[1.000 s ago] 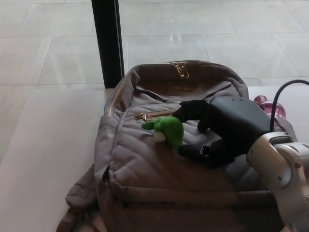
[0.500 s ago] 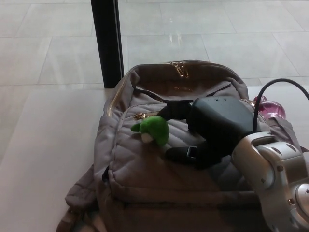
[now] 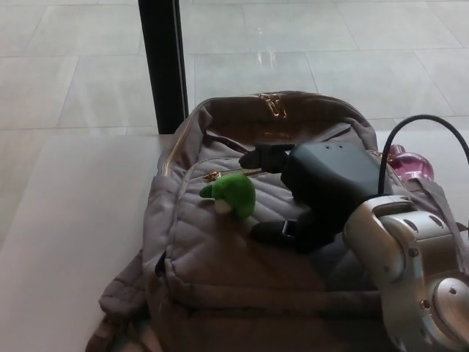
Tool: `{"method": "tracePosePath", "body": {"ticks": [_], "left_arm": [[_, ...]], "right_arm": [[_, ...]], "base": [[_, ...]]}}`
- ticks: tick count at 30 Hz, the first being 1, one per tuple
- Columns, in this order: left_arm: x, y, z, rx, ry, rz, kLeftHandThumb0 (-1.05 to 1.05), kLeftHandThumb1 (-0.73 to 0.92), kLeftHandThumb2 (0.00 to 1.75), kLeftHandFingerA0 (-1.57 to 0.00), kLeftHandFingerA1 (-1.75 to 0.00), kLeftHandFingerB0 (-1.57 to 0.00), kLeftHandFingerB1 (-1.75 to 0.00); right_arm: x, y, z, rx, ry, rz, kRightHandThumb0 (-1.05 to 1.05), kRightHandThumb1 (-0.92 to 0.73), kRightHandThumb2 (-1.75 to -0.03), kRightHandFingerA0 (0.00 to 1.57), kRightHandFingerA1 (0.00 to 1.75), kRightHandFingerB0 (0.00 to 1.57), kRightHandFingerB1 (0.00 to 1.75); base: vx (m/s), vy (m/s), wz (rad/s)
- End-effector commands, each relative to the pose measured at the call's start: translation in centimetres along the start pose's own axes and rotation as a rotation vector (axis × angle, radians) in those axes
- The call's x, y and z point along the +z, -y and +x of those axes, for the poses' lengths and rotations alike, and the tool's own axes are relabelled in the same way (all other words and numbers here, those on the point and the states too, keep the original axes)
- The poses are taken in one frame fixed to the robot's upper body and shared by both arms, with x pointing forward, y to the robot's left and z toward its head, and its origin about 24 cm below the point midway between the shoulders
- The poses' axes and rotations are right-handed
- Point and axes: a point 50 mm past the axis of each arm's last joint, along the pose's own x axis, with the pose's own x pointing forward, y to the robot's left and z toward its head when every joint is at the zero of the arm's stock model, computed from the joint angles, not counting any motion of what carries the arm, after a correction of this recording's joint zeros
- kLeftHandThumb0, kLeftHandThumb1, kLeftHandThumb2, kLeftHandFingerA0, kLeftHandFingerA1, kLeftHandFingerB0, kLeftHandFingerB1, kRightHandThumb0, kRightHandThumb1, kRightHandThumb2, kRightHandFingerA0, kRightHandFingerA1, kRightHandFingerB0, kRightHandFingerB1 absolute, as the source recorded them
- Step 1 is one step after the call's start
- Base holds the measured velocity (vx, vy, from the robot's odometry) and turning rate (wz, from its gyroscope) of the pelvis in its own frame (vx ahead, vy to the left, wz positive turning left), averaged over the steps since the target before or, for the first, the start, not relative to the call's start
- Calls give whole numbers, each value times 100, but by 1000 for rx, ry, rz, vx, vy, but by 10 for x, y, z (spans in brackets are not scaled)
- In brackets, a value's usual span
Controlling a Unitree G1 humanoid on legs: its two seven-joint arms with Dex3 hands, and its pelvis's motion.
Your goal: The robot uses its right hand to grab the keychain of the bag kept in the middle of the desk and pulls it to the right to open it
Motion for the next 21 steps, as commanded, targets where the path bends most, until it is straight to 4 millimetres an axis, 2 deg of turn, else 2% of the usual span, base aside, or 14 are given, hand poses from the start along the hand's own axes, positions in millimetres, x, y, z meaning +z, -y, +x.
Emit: {"method": "tracePosePath", "body": {"ticks": [1, 2, 3, 4, 5, 6, 8, 9, 12, 16, 17, 19, 21], "left_arm": [[1, -3, 0, 10, -5, -25, -72, 88, 66, -74, -51, -61, -46], [1, -4, 0, 10, -5, -27, -72, 88, 66, -75, -51, -61, -45], [1, -3, 0, 9, -2, -22, -72, 88, 67, -73, -51, -60, -46], [1, -3, 0, 3, -1, -30, -74, 87, 66, -76, -52, -60, -46], [0, -4, 0, 2, -7, -44, -74, 87, 66, -76, -52, -60, -46], [-1, -4, 0, 5, -12, -32, -74, 87, 66, -78, -52, -61, -45], [-2, -4, -1, -8, -7, 0, -74, 89, 67, -75, -50, -59, -45], [-2, -3, -2, -10, 1, 15, -74, 89, 67, -76, -50, -60, -45], [-3, -3, -2, -13, -1, 12, -74, 89, 67, -74, -50, -60, -45], [-2, -3, -2, -7, -1, 0, -75, 90, 67, -77, -50, -61, -45], [-3, -4, -2, -8, -5, -7, -75, 90, 67, -77, -50, -61, -45], [-2, -3, -1, -3, -10, -25, -75, 89, 67, -78, -51, -61, -46], [-2, -3, -1, -7, -14, -29, -75, 90, 67, -76, -50, -61, -45]], "right_arm": [[-1, -6, 3, 53, -96, -20, -105, -59, -107, 96, 151, 27, 48], [0, -6, 3, 63, -100, -25, -104, -68, -70, 78, 173, 25, 37], [1, -5, 4, 79, -105, -29, -105, -70, -69, 77, 171, 22, 36], [2, -3, 5, 101, -113, -30, -104, -57, -106, 88, 145, 9, 39], [4, -2, 6, 114, -121, -29, -104, -57, -106, 88, 145, 9, 39], [5, -1, 7, 121, -124, -18, -105, -71, -69, 74, 167, 20, 33], [7, 0, 9, 121, -122, -17, -105, -74, -65, 78, 164, 20, 34], [8, 2, 9, 124, -119, -23, -105, -72, -70, 75, 168, 19, 35], [9, 3, 10, 126, -116, -25, -105, -73, -69, 77, 165, 18, 36], [12, 8, 10, 157, -97, -54, -105, -72, -67, 78, 153, 17, 38], [12, 8, 10, 159, -93, -65, -105, -56, -101, 86, 139, 12, 46], [13, 9, 9, 170, -89, -76, -105, -57, -102, 79, 131, 13, 46], [14, 8, 8, 161, -80, -66, -102, -55, -99, 84, 136, 17, 44]], "base": [[0, 0, 0], [0, 0, 0], [0, 0, 0], [0, 0, 0], [0, 0, 0], [0, 0, 0], [0, 0, 0], [0, 0, 0], [0, 0, 0], [0, 0, 0], [0, 0, 0], [0, 0, 0], [0, 0, 0]]}}
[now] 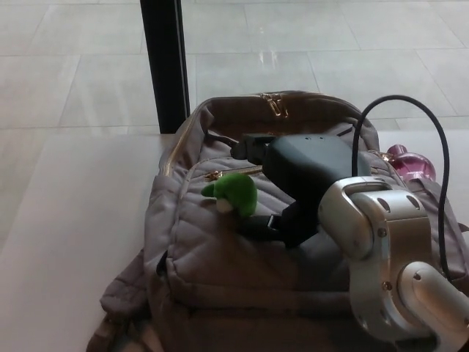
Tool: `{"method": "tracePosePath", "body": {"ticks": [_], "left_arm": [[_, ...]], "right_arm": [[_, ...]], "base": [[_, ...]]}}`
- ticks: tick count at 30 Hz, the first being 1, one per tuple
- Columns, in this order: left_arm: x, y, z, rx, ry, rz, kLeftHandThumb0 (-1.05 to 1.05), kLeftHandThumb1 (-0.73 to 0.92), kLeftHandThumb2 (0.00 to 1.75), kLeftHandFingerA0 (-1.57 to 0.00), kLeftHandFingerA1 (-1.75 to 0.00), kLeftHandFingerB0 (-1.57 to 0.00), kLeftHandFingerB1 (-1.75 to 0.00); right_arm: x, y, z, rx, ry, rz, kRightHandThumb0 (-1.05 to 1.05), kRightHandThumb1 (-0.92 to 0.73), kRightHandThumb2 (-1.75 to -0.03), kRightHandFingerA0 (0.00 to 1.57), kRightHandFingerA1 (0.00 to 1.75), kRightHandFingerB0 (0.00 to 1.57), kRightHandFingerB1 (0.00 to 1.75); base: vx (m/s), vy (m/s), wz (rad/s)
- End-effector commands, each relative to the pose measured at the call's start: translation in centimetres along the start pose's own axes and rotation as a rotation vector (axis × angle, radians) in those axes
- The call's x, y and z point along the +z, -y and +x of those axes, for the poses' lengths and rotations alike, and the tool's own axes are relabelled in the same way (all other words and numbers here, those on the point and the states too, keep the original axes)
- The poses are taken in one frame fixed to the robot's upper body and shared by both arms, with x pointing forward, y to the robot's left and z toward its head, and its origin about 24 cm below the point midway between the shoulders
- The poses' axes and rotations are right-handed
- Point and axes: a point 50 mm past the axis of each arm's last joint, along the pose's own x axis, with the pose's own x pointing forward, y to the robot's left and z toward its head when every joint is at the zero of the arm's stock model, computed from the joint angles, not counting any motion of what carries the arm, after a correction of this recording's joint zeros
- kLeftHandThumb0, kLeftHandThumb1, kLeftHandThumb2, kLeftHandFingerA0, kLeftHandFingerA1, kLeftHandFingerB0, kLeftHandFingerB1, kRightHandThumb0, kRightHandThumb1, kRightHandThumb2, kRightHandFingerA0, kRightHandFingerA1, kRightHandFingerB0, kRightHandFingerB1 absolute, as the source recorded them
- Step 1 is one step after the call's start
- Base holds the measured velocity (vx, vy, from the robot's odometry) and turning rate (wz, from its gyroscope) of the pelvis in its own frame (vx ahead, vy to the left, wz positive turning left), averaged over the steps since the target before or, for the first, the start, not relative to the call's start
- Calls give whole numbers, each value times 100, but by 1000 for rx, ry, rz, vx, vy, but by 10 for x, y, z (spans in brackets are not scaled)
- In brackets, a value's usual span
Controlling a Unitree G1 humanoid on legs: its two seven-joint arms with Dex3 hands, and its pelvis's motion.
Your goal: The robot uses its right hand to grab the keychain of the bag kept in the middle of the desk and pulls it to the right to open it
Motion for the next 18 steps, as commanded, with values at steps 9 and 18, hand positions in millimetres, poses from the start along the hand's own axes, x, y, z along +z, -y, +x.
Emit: {"method": "tracePosePath", "body": {"ticks": [9, 18], "left_arm": [[-1, -5, 0, 8, -13, -18, -75, 92, 69, -77, -51, -60, -45], [0, -5, -1, 0, 3, -19, -78, 92, 71, -75, -51, -58, -45]], "right_arm": [[1, -10, -3, -15, 14, 46, -63, -61, -61, 89, 138, 34, 41], [9, -14, -3, -94, 74, 71, -52, -71, -62, 93, 119, 41, 40]], "base": [[0, 0, 0], [0, 0, 0]]}}
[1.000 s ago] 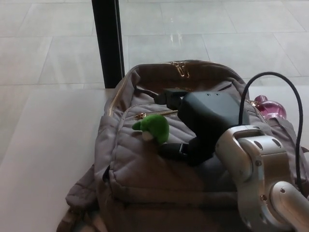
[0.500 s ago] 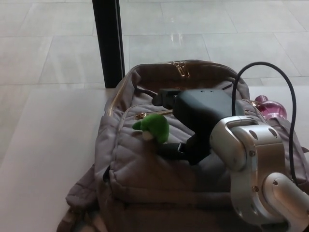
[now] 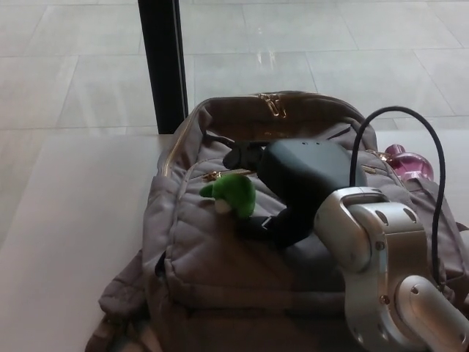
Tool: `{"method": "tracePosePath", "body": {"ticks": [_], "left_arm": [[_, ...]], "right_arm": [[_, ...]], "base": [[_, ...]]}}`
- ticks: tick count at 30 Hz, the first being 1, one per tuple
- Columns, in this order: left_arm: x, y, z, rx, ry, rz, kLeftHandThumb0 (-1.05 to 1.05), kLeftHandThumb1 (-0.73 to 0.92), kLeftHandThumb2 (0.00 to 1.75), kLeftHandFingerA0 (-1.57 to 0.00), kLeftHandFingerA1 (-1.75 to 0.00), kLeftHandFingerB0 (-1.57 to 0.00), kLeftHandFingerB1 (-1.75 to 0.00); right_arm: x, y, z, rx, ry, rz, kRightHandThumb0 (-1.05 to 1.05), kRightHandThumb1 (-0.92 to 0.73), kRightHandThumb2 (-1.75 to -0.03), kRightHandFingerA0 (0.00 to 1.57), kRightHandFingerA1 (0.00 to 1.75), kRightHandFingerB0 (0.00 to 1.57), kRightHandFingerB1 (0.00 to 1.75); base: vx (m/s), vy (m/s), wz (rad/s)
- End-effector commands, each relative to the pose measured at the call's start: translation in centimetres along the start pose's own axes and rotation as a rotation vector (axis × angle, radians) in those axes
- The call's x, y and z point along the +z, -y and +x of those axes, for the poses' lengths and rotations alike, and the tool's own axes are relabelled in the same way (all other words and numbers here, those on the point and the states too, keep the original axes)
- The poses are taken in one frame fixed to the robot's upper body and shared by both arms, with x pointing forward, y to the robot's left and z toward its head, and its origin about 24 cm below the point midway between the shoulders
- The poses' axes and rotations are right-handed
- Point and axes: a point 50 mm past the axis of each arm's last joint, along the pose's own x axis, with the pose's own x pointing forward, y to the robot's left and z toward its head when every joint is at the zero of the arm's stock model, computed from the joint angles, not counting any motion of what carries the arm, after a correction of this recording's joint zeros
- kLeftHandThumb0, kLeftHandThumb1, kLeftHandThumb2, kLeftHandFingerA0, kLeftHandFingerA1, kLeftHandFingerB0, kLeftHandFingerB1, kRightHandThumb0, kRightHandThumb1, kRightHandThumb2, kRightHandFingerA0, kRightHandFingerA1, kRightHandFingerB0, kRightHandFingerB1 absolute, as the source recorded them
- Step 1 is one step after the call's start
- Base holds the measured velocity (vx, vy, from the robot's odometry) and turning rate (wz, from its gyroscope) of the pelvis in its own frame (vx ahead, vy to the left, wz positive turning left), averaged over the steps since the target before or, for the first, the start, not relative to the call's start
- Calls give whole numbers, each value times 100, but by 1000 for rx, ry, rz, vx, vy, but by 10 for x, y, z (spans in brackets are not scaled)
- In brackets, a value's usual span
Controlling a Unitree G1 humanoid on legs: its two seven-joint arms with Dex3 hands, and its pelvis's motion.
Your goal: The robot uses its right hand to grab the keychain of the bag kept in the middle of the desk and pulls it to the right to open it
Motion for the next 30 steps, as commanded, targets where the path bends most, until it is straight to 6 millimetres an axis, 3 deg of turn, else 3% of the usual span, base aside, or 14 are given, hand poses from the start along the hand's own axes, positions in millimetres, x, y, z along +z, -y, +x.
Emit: {"method": "tracePosePath", "body": {"ticks": [1, 5, 12, 13, 14, 17, 19, 20, 23, 27, 28, 30], "left_arm": [[-1, -4, -1, 10, -7, -15, -79, 92, 70, -77, -50, -61, -45], [-1, -3, -1, 6, -2, -14, -80, 92, 72, -76, -51, -59, -45], [0, -2, 0, 11, 0, -30, -81, 92, 71, -75, -51, -59, -45], [2, -2, 1, 11, -2, -23, -80, 92, 72, -75, -50, -59, -45], [2, -2, 1, 11, -3, -22, -80, 92, 72, -75, -50, -59, -45], [3, -2, 1, 18, 1, -16, -78, 92, 72, -77, -51, -61, -46], [3, -2, 1, 17, 3, -17, -78, 92, 72, -77, -51, -61, -46], [3, -1, 2, 23, -6, -43, -77, 92, 73, -76, -52, -59, -46], [4, -1, 2, 33, -2, -16, -76, 92, 74, -79, -51, -63, -46], [3, -1, 2, 33, -2, -42, -79, 92, 78, -80, -55, -61, -48], [3, -1, 2, 34, 0, -43, -78, 92, 78, -83, -56, -62, -48], [2, -1, 2, 35, -1, -39, -76, 92, 75, -82, -54, -64, -46]], "right_arm": [[1, -8, 0, -26, 34, 5, -49, -73, -61, 93, 129, 42, 41], [3, -11, -2, -79, 73, 14, -34, -71, -68, 89, 163, 57, 50], [-1, -13, -1, -98, 75, 3, -29, -72, -71, 91, 170, 64, 52], [-2, -13, -1, -99, 60, 2, -33, -74, -68, 90, 170, 77, 58], [-3, -13, -1, -99, 59, 2, -33, -74, -68, 90, 170, 77, 58], [-7, -15, -1, -101, 50, -2, -33, -65, -84, 97, 172, 94, 74], [-8, -15, -1, -103, 49, -2, -33, -65, -84, 97, 172, 94, 74], [-10, -16, -1, -97, 15, -14, -39, -66, -67, 95, 170, 78, 82], [-11, -18, -1, -115, 15, -9, -37, -69, -68, 95, 172, 75, 78], [-11, -19, -2, -155, 32, 3, -36, -68, -83, 96, 175, 77, 91], [-10, -19, -2, -175, 38, 17, -34, -57, -101, 98, 175, 79, 116], [-9, -19, -2, -204, 46, 45, -33, -59, -101, 100, 175, 77, 117]], "base": [[0, 0, 0], [0, 0, 0], [0, 0, 0], [0, 0, 0], [0, 0, 0], [0, 0, 0], [0, 0, 0], [0, 0, 0], [0, 0, 0], [0, 0, 0], [0, 0, 0], [0, 0, 0]]}}
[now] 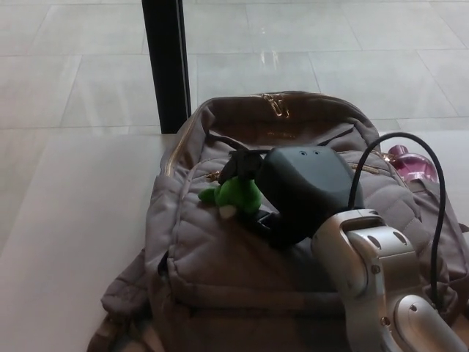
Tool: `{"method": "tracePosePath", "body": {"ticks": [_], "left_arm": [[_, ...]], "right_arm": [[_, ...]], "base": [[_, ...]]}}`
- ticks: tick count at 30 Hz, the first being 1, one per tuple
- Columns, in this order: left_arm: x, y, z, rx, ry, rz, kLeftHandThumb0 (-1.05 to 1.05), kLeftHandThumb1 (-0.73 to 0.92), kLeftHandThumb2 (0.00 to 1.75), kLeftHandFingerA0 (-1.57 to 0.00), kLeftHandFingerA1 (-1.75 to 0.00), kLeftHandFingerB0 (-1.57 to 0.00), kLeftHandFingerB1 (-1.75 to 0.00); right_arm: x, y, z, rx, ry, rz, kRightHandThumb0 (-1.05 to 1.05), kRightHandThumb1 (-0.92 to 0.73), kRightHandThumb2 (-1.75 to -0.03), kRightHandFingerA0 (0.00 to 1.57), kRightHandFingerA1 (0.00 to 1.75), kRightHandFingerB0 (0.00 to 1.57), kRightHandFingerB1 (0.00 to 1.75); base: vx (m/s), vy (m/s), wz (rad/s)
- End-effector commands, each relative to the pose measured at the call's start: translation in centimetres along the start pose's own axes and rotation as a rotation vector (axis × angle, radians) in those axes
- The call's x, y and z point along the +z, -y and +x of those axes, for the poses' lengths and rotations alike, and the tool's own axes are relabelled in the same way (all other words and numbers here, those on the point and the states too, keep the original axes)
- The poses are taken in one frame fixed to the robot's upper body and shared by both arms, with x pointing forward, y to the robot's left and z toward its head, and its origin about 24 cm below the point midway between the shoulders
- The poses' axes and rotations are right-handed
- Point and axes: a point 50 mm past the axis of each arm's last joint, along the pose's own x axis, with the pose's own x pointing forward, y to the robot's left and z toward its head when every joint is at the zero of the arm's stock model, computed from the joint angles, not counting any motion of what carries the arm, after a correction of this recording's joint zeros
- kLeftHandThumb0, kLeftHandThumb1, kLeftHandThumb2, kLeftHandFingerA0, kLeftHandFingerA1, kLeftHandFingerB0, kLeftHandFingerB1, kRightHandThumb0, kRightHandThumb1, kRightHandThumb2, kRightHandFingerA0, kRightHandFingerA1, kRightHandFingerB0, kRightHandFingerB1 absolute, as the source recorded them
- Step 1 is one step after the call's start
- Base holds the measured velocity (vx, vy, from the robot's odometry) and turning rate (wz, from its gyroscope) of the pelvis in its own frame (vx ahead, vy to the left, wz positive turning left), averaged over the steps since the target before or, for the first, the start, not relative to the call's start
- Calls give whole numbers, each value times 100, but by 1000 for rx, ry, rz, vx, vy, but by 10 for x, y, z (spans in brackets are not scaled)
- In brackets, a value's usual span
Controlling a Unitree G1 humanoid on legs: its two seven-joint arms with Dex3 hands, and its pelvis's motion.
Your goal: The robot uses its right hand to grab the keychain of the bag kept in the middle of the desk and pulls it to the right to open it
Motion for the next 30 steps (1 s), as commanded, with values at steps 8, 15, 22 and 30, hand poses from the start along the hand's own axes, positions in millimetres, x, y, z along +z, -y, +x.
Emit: {"method": "tracePosePath", "body": {"ticks": [8, 15, 22, 30], "left_arm": [[-5, -5, -2, 27, -13, -13, -79, 92, 78, -79, -54, -59, -47], [-7, -5, -3, 23, -18, -18, -80, 92, 78, -74, -53, -58, -47], [-7, -5, -3, 33, -27, -13, -79, 92, 77, -80, -52, -64, -46], [-8, -5, -4, 42, -26, -5, -82, 92, 81, -80, -54, -60, -47]], "right_arm": [[-2, -7, -4, -131, 31, 68, -38, -51, -109, 128, 139, 82, 80], [-3, -6, -5, -134, 38, 42, -31, -57, -91, 98, 173, 85, 71], [-13, 6, -2, -183, 103, 17, -27, -50, -100, 120, 163, 88, 118], [-52, 42, 0, -203, 184, -192, -37, -53, -110, 122, 136, 91, 113]], "base": [[0, 0, 0], [0, 0, 0], [0, 0, 0], [0, 0, 0]]}}
